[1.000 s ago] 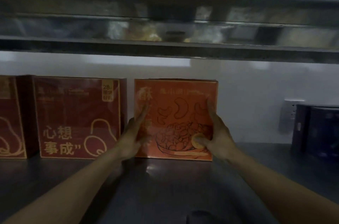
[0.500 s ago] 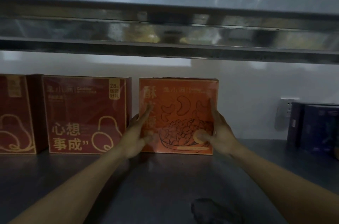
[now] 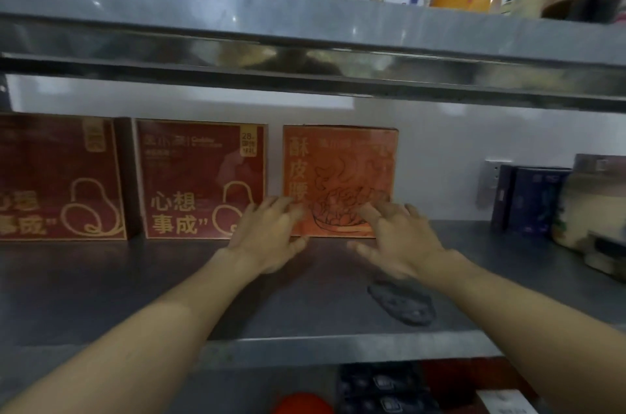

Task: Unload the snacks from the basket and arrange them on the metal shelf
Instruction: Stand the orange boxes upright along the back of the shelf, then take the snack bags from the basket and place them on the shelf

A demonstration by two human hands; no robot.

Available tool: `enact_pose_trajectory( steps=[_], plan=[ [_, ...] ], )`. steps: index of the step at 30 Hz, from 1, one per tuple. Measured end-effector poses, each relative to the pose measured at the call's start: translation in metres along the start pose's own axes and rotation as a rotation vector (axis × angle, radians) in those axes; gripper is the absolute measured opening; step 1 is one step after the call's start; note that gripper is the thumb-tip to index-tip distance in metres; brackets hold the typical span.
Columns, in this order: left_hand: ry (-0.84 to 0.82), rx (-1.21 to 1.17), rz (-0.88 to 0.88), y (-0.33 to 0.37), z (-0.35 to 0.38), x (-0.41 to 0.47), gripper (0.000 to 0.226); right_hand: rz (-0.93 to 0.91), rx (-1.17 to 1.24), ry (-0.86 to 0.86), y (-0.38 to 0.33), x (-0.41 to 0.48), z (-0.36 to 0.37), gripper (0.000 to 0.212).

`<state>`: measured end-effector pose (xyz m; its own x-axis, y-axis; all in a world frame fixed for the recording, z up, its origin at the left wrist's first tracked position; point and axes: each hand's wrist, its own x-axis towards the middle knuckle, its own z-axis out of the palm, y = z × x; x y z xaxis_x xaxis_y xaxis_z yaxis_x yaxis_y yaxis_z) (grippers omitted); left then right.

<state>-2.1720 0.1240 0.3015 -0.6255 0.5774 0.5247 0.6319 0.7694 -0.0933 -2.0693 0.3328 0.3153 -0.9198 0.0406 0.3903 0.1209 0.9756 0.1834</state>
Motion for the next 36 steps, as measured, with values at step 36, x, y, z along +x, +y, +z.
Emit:
enact_pose_trajectory(
  steps=[36],
  plan=[
    [-0.054, 0.567, -1.035, -0.154, -0.286, -0.643, 0.064, -0.803, 0.519, -0.005, -0.569, -0.254, -0.147, 0.080]
  ],
)
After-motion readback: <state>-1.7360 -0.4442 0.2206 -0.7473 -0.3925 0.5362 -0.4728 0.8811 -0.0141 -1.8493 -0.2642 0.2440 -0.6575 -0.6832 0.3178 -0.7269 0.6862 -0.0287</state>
